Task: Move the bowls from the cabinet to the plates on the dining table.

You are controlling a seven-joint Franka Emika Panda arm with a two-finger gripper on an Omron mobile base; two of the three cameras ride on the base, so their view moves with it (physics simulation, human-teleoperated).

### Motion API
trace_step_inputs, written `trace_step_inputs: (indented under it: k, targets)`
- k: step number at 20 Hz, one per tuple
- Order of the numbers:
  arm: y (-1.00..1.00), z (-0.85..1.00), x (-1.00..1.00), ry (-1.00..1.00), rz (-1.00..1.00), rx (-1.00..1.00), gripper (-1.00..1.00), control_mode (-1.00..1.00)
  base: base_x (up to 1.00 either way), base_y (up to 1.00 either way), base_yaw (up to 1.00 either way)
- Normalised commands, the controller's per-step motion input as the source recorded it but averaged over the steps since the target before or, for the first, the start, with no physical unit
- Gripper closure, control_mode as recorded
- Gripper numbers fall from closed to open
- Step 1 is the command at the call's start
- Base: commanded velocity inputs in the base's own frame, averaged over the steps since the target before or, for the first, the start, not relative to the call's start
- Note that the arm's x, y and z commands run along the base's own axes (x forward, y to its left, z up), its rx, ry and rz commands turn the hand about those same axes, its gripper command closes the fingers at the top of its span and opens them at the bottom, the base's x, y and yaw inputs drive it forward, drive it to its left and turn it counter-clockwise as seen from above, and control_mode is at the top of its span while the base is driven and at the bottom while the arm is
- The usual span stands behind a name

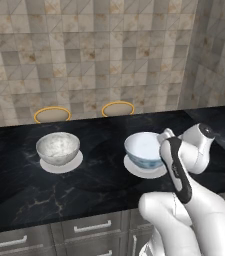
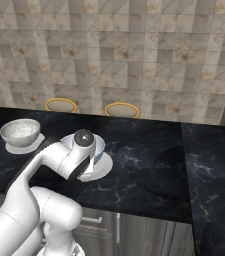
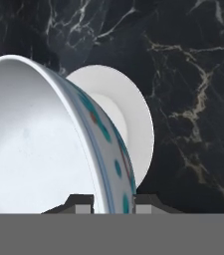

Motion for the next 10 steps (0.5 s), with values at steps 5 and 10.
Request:
trace_step_inputs:
  k: [5,10]
  targets:
    - [0.00,-0.24,0.22,0.02,0.00,0.00,1.00,-1.00,0.00,0.00,0.00]
    - [0.00,-0.26,0.13,0.00,0.00,0.00,1.00,-1.00,0.00,0.00,0.00]
